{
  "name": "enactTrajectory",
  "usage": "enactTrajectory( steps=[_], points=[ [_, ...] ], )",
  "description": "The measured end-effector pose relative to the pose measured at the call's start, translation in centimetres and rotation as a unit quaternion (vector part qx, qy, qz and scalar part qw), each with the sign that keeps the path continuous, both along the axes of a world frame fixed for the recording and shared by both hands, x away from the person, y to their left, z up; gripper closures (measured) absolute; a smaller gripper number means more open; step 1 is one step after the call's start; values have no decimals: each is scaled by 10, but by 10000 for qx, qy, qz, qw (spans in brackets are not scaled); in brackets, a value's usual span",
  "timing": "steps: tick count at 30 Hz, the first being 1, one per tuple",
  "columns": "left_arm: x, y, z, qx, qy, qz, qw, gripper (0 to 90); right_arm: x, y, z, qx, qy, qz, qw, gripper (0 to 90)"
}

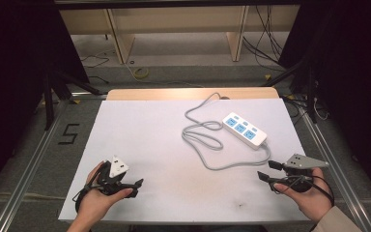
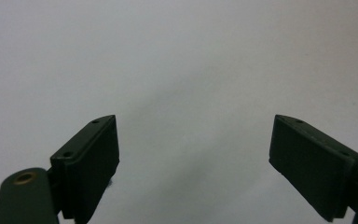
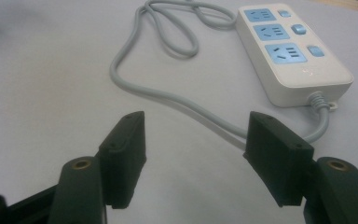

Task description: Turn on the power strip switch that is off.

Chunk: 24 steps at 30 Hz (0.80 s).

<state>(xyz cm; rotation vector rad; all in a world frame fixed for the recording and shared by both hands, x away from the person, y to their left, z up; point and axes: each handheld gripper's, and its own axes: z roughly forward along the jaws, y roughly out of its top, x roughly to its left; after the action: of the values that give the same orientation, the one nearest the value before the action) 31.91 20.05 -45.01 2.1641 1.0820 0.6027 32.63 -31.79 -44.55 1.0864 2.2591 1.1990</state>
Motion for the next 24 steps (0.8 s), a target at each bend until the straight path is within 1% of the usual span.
enactTrajectory(
  steps=[2,3,4,5,6,7,9,10,11,12,14,15,16,18,19,20,24],
  points=[
    [0,-2,1,-16,-22,-5,10000,155,1,0,-1,-99,58,-15,9999,443],
    [-1,-4,2,8,-4,-10,10000,155,1,0,-1,-99,58,-15,9999,443],
    [-1,-5,1,40,16,-20,10000,156,3,-1,0,-172,85,-22,9998,496],
    [-1,-7,0,59,48,-36,10000,156,3,-1,0,-172,85,-22,9998,496],
    [0,-8,0,69,73,-60,9999,156,4,-1,0,-222,83,-31,9997,530],
    [0,-9,-1,45,77,-70,9999,156,6,0,1,-315,117,-51,9994,619],
    [-1,-10,-1,71,76,-94,9999,156,9,0,2,-445,90,-66,9989,718],
    [-1,-11,-1,69,58,-96,9999,156,9,0,2,-445,90,-66,9989,718],
    [-1,-12,-1,60,51,-99,9999,156,12,2,3,-571,46,-136,9983,802],
    [-1,-12,-1,68,47,-107,9999,156,12,2,3,-571,46,-136,9983,802],
    [-1,-13,-1,98,65,-138,9998,157,16,4,4,-644,20,-184,9977,875],
    [-1,-13,-1,80,72,-133,9999,157,17,4,5,-662,15,-202,9976,900],
    [-1,-14,-1,92,84,-135,9998,157,24,6,7,-686,27,-295,9972,900],
    [0,-14,-2,111,86,-145,9998,158,30,8,8,-725,27,-339,9968,900],
    [0,-14,-2,108,96,-148,9998,158,30,8,8,-725,27,-339,9968,900],
    [1,-14,-2,114,93,-142,9998,158,39,10,10,-761,46,-397,9963,900],
    [0,-14,-3,155,108,-139,9997,158,58,14,10,-873,89,-505,9949,900]
  ],
)
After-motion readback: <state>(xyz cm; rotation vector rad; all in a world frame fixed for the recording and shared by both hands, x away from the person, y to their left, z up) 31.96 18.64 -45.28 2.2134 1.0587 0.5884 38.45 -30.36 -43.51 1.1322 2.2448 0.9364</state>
